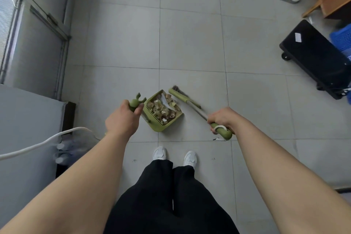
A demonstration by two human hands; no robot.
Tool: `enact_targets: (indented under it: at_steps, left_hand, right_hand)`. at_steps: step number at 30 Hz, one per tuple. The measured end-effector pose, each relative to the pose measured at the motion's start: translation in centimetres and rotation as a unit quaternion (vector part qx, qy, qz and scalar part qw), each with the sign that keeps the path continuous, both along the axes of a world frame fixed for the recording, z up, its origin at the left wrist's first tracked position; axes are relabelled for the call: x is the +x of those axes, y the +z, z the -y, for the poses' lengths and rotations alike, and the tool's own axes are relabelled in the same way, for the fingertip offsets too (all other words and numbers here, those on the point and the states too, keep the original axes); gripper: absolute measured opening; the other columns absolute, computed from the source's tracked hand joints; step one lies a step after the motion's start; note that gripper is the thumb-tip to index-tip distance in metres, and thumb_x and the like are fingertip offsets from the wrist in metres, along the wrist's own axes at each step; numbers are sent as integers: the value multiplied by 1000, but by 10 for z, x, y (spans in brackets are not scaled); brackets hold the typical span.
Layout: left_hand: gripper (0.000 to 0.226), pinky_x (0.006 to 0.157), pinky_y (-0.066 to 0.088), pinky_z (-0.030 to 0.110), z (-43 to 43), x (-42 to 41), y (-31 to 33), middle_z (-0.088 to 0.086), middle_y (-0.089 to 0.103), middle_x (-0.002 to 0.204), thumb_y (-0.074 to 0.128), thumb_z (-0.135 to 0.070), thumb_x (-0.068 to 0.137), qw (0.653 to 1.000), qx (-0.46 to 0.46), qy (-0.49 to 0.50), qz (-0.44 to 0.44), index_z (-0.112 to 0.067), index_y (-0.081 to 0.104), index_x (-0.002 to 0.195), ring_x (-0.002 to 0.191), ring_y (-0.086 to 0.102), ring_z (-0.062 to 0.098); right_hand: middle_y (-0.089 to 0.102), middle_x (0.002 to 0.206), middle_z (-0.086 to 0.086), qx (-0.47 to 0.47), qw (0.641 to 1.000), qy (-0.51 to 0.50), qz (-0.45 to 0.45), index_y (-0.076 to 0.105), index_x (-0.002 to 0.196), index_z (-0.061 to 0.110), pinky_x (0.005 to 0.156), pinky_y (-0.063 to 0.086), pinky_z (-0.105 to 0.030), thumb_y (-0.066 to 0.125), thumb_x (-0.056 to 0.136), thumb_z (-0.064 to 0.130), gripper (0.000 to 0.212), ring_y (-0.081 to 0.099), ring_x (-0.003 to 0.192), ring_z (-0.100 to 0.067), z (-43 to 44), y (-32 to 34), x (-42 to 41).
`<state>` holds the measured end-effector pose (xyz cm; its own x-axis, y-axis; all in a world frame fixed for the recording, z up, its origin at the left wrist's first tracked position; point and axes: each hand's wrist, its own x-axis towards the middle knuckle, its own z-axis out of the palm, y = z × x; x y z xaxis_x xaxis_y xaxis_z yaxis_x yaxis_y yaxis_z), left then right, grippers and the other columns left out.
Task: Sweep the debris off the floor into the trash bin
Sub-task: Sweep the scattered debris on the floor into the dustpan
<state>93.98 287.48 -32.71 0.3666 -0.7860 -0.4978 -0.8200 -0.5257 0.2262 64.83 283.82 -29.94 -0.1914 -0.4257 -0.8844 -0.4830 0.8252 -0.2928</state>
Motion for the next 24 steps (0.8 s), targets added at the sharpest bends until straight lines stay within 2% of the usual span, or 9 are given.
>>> enact_targets:
  at_steps: [2, 8, 12, 16, 19, 24]
  left_hand:
    - [46, 61, 34, 34, 1, -4, 0, 4, 56, 77, 35, -60, 96, 1000, 3, -4, -1, -15, 46, 95, 74, 53, 30]
    - [45, 59, 36, 33, 2, -14, 0, 7, 61, 84, 36, -58, 96, 1000, 6, -14, -11, -14, 47, 97, 75, 55, 31]
    - [44, 64, 38, 34, 0, -10, 2, 8, 62, 87, 37, -57, 96, 1000, 13, -3, -22, -15, 48, 98, 78, 56, 31]
    - [42, 64, 37, 33, -1, -5, 6, 7, 60, 85, 37, -56, 97, 1000, 10, 0, -29, -15, 48, 98, 77, 54, 30]
    - [40, 62, 35, 33, -3, 1, 10, 3, 57, 80, 37, -55, 97, 1000, 8, -3, -23, -17, 47, 97, 76, 53, 30]
    - [41, 64, 37, 34, -7, 18, 14, 2, 57, 79, 36, -58, 96, 1000, 0, -21, 7, -19, 49, 97, 76, 53, 29]
  right_hand:
    - [55, 64, -19, 26, 999, 24, 13, 59, 84, -6, 40, 45, -26, 58, 80, -8, 5, 50, 36, -23, -6, 3, 6]
    - [57, 63, -19, 40, 995, 83, 25, 61, 84, -6, 38, 42, -19, 56, 79, -7, 7, 51, 31, -19, -7, 38, -1]
    - [61, 51, -15, 30, 995, 95, 8, 63, 101, -17, 44, 45, -24, 60, 76, -4, 29, 52, 37, -21, -2, 55, -24]
    - [59, 57, -18, 8, 998, 63, 3, 59, 106, -21, 38, 44, -20, 59, 78, -8, 31, 53, 35, -18, -1, 64, -39]
    - [61, 64, -21, -6, 1000, 25, -2, 61, 102, -21, 37, 43, -21, 62, 79, -3, 29, 54, 38, -23, 5, 59, -48]
    - [59, 67, -21, -17, 999, -15, -32, 59, 81, -9, 33, 40, -18, 60, 80, -3, 6, 52, 30, -19, 10, 45, -38]
